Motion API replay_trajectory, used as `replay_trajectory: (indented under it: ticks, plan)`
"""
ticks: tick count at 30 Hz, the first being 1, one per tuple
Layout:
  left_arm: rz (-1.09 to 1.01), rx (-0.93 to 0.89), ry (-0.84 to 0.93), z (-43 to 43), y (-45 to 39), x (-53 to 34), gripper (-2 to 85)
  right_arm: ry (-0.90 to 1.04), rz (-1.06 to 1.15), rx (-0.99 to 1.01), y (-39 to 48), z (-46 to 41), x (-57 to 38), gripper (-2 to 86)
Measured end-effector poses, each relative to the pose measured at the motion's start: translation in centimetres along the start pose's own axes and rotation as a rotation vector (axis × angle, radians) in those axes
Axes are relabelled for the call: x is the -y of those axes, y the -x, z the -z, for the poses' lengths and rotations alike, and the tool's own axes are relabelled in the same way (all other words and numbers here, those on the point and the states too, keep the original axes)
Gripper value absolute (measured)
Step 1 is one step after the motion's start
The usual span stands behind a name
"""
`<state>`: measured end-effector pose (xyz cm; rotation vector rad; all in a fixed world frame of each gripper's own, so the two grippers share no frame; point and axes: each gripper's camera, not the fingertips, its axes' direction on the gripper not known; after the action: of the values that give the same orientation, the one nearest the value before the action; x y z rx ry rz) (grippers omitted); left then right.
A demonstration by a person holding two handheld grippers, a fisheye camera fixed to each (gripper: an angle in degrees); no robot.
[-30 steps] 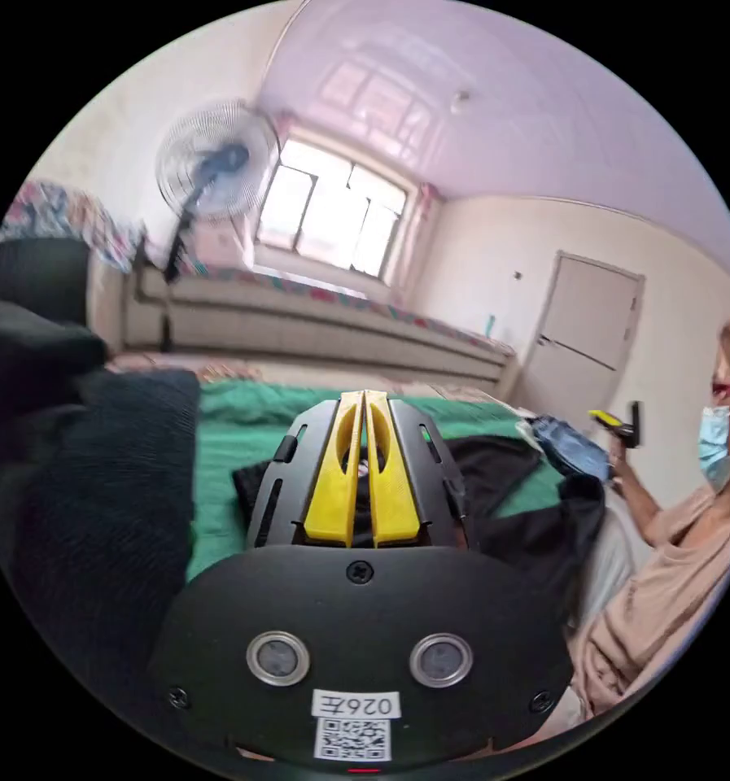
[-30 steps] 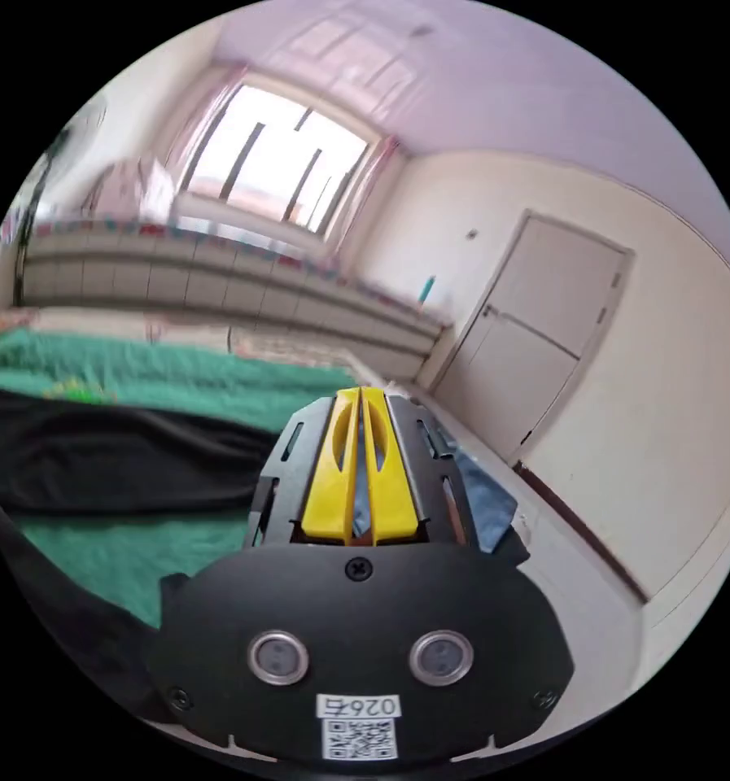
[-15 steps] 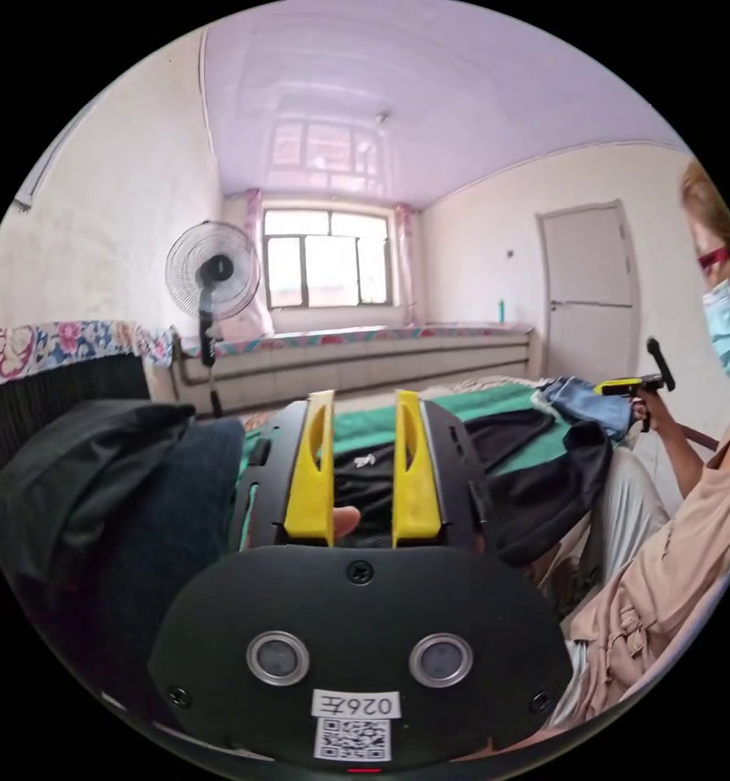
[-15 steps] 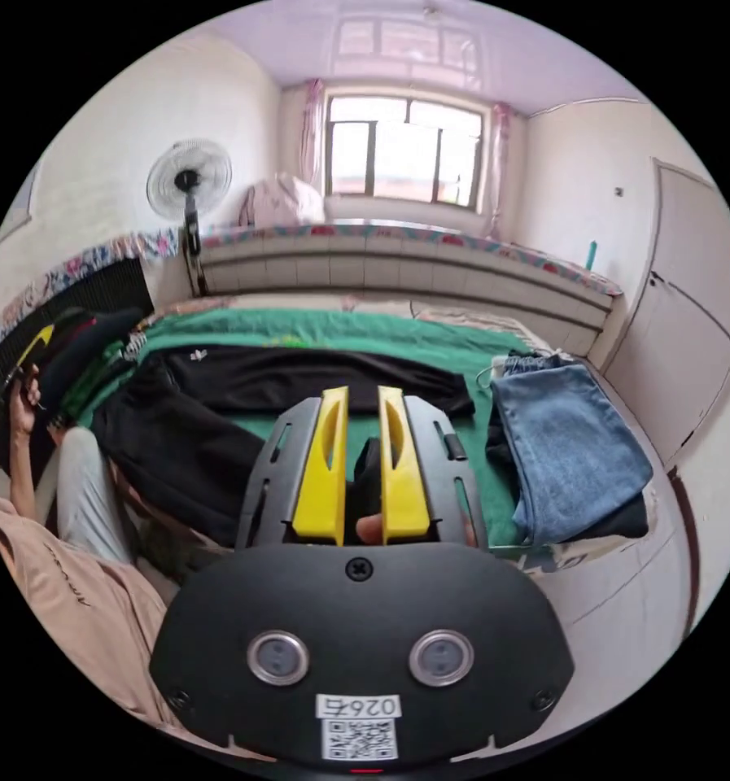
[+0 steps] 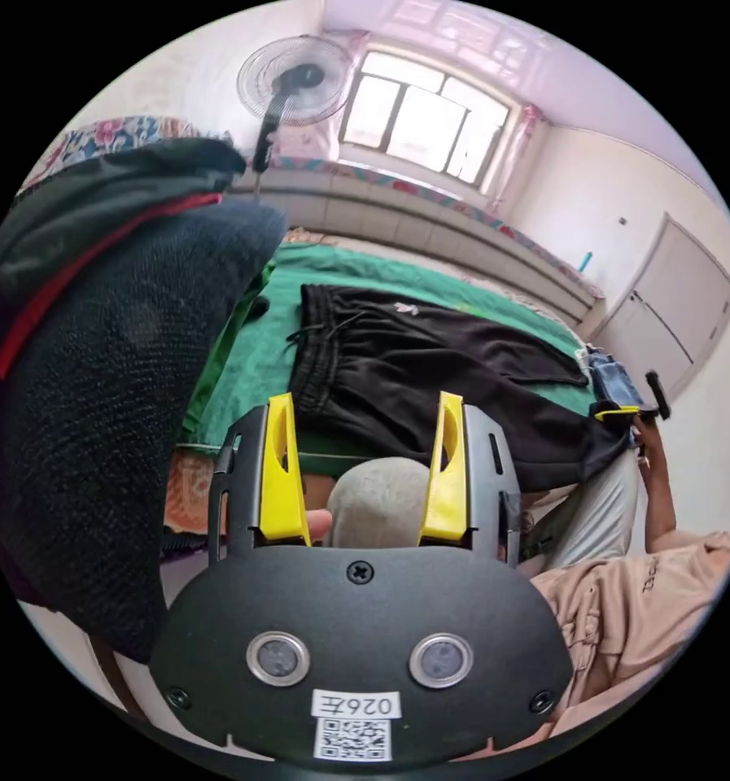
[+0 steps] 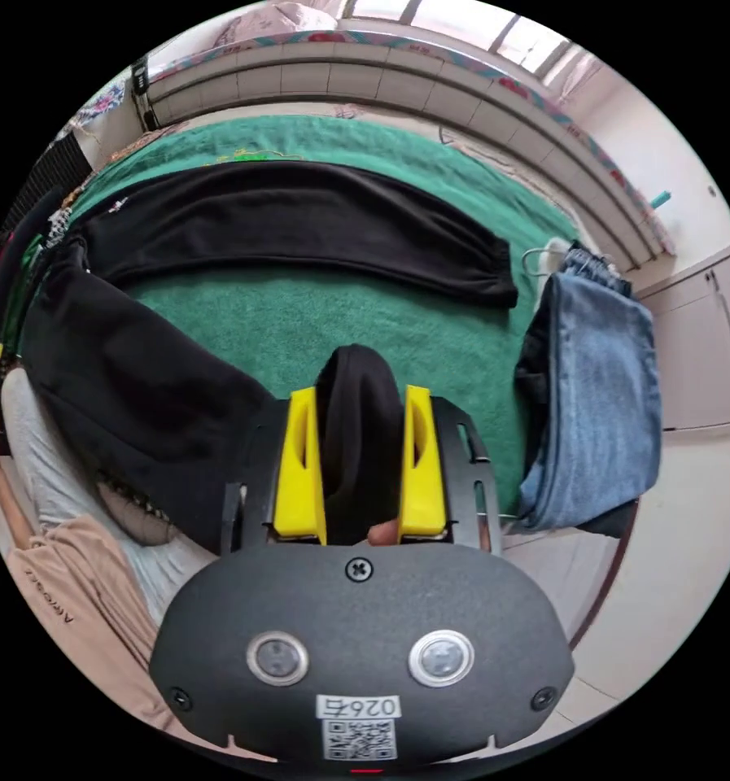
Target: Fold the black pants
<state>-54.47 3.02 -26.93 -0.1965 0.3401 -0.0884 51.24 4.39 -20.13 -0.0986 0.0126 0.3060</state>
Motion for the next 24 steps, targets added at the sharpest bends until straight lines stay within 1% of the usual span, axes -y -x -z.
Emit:
replay_trajectory:
  ticks: [2, 3, 5, 6, 7, 9, 10, 11, 12, 13, 14, 16, 19, 20, 24]
  plan:
    - [0.061, 0.038, 0.137, -4.2, 2.6, 1.5, 22.2, -0.039, -0.069, 0.133, -2.7, -0.7, -1.9, 2.2]
    - [0.072, 0.042, 0.174, -5.4, 3.3, 1.9, 21.4, -0.053, -0.082, 0.144, -3.2, -0.8, -2.5, 1.5]
    - [0.098, 0.015, 0.324, -10.6, 5.6, 3.2, 16.8, -0.107, -0.131, 0.133, -5.0, -0.6, -5.0, -0.4]
    - [0.101, 0.024, 0.357, -11.7, 6.0, 3.5, 15.3, -0.12, -0.141, 0.124, -5.4, -0.4, -5.6, -0.7]
    - [0.079, 0.092, 0.364, -12.5, 6.4, 3.9, 12.1, -0.156, -0.165, 0.102, -6.1, 0.1, -7.1, -0.9]
    - [0.07, 0.042, 0.36, -12.5, 7.2, 4.5, 8.4, -0.236, -0.219, 0.067, -7.3, 1.4, -9.8, -1.0]
    - [0.083, -0.034, 0.302, -11.9, 7.9, 4.5, 6.1, -0.328, -0.28, 0.056, -8.4, 2.7, -12.2, -1.1]
    - [0.107, -0.106, 0.213, -10.7, 8.7, 4.1, 3.7, -0.473, -0.357, 0.092, -9.8, 4.4, -15.5, -1.1]
    - [0.123, -0.142, 0.165, -10.1, 9.2, 3.8, 3.5, -0.568, -0.398, 0.138, -10.7, 5.2, -17.6, -1.1]
    - [0.148, -0.196, 0.071, -9.0, 10.0, 3.2, 2.9, -0.756, -0.488, 0.263, -12.6, 6.2, -21.9, -1.2]
    - [0.167, -0.24, -0.005, -8.1, 10.7, 2.5, 2.5, -0.877, -0.58, 0.395, -14.8, 5.9, -25.7, -1.3]
    - [0.202, -0.304, -0.082, -7.4, 11.7, 1.7, 2.1, -0.91, -0.697, 0.488, -17.6, 3.9, -29.3, -1.3]
    - [0.261, -0.424, -0.186, -6.9, 13.0, 0.9, 1.7, -0.833, -0.794, 0.469, -19.5, 0.7, -32.6, -1.3]
    - [0.284, -0.456, -0.22, -6.9, 13.4, 0.8, 1.5, -0.838, -0.812, 0.46, -19.6, -0.1, -33.8, -1.3]
    - [0.339, -0.47, -0.272, -7.8, 14.0, 1.5, 1.3, -0.868, -0.842, 0.461, -19.3, -1.7, -35.3, -1.4]
